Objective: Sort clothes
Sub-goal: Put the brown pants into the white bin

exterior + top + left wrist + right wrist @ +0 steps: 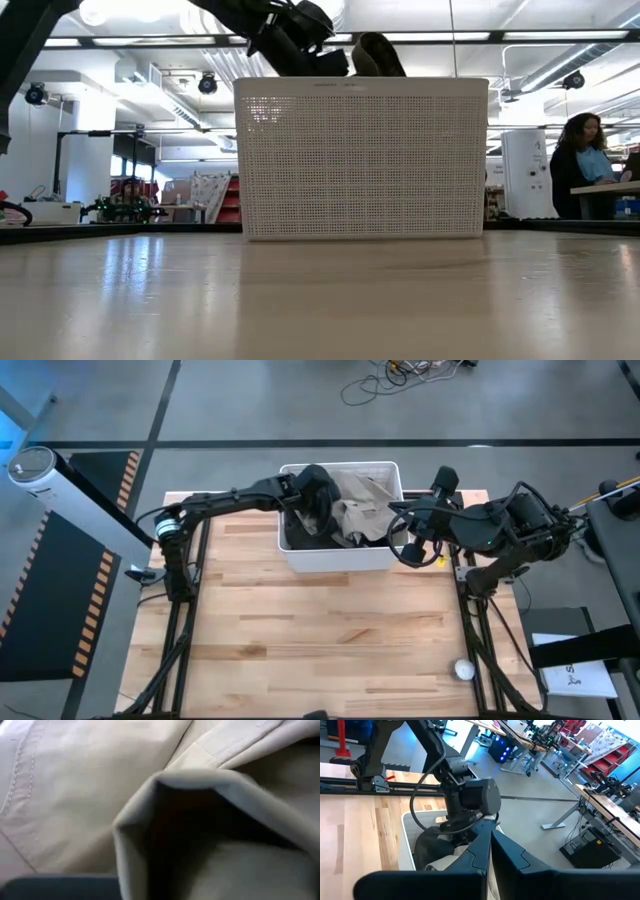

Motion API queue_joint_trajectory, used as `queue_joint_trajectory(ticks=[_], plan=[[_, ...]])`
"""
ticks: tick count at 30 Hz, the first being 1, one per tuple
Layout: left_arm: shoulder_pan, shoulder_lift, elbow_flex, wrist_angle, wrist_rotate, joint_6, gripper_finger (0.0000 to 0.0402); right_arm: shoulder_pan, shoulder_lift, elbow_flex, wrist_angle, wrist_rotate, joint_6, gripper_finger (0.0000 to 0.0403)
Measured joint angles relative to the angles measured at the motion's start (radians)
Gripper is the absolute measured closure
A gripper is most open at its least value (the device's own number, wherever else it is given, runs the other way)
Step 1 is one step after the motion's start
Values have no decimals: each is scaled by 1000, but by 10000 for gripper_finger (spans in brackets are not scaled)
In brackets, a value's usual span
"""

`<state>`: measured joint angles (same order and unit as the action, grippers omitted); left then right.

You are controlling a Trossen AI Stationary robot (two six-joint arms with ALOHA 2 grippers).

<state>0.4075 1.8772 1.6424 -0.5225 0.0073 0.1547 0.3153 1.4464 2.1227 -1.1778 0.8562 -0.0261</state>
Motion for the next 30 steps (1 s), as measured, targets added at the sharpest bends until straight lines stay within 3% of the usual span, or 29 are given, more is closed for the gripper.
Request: queue_joint_trajectory(ticks=[9,15,24,30], plan=[[-3,-105,-2,-48,-1,-7,173,0,0,0,0,-1,0,403],[-5,-224,-2,-90,0,-18,114,0,0,0,0,-12,0,403],[-7,-435,-6,-109,2,-25,110,-66,8,1,1,-47,3,403],[-5,-605,-93,-54,3,-5,142,-244,43,-8,7,-261,-9,403]])
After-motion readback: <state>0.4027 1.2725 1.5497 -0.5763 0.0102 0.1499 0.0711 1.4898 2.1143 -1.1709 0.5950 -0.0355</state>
